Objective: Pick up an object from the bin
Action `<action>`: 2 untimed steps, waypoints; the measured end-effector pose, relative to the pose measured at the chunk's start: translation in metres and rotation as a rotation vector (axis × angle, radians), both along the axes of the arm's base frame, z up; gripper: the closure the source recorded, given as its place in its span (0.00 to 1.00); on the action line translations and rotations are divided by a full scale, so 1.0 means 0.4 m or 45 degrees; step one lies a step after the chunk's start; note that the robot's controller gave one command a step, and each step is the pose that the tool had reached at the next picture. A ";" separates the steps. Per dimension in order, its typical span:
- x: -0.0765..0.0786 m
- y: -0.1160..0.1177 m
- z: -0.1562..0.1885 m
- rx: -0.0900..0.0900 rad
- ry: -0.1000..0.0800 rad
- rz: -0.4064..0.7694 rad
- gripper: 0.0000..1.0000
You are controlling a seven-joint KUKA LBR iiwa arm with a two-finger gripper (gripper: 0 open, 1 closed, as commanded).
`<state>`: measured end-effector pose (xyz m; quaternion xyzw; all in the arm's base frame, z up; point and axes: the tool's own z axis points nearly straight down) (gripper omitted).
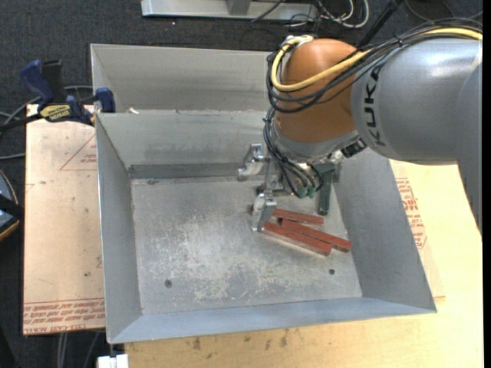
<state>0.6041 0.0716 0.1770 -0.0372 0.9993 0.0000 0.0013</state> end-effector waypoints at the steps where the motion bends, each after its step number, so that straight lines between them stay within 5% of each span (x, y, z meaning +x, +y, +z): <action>1: -0.047 -0.031 -0.122 0.002 -0.006 0.006 0.00; 2: -0.079 -0.088 -0.178 0.002 0.016 -0.021 0.00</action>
Offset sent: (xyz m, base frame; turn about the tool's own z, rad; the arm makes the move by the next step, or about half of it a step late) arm -0.0339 -0.0561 -0.0359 0.0364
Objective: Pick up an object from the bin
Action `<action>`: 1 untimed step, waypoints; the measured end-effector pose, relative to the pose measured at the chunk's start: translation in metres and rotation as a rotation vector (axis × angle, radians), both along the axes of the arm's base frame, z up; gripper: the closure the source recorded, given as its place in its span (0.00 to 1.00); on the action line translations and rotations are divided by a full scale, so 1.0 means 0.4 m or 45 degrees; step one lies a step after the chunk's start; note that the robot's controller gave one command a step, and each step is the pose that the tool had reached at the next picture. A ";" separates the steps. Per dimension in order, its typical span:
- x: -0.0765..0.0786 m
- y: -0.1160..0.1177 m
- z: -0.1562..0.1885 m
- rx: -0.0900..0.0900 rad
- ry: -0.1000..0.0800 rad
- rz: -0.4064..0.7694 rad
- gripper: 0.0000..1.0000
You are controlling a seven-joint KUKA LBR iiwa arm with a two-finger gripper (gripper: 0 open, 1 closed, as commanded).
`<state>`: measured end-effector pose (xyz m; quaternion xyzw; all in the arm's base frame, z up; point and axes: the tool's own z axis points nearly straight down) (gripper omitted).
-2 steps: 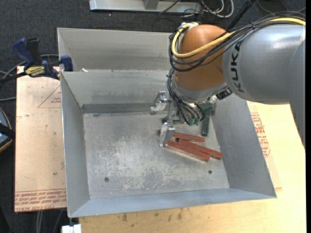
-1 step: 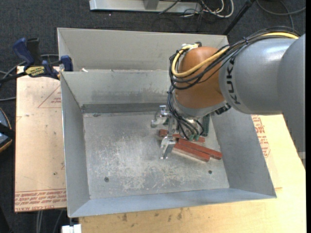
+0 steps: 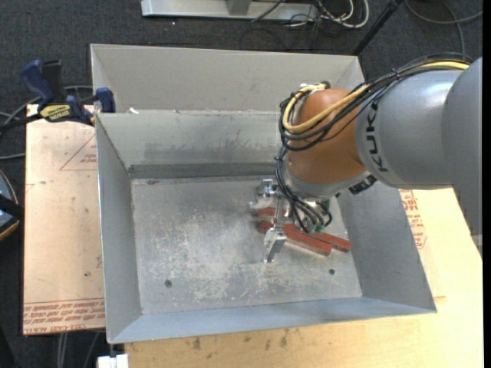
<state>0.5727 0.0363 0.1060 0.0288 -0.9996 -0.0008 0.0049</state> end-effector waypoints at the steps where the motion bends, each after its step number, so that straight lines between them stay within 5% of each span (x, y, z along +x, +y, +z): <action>1: 0.030 -0.158 -0.057 0.010 -0.052 0.062 1.00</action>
Offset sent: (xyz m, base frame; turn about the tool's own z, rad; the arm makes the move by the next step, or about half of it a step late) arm 0.0000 0.0000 0.0000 0.0000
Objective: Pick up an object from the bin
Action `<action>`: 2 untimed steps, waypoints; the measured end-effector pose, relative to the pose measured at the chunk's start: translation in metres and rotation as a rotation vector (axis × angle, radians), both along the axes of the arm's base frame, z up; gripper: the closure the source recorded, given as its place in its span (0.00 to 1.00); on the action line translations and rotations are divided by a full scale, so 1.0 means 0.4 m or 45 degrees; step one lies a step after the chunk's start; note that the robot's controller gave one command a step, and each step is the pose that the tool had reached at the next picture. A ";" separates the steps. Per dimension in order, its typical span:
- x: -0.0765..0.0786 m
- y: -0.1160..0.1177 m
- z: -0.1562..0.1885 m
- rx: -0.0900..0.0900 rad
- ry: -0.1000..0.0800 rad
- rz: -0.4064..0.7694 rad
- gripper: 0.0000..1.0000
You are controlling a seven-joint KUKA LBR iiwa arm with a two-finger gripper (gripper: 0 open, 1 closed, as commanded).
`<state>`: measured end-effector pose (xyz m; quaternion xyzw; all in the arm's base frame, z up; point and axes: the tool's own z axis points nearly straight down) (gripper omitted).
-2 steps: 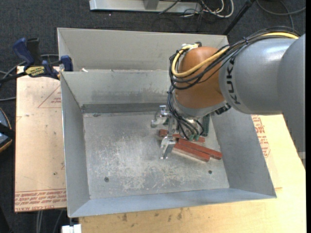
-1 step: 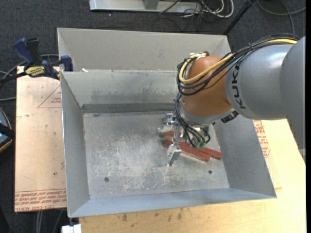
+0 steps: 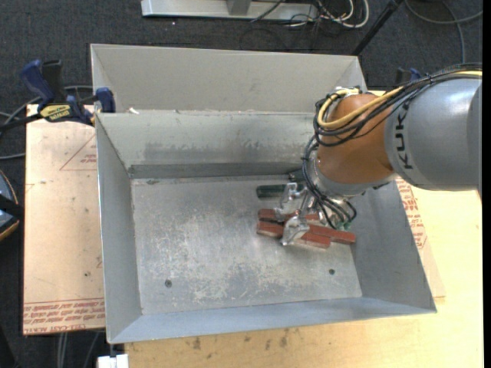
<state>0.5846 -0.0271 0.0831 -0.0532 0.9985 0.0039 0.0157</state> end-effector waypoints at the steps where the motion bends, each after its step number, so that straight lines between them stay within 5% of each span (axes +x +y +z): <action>1: 0.000 0.000 0.000 0.000 0.000 0.000 1.00; 2: 0.019 -0.034 0.341 -0.011 0.032 -0.031 1.00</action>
Offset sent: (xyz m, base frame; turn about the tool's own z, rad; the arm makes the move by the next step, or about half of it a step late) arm 0.0063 -0.0143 0.1356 0.0226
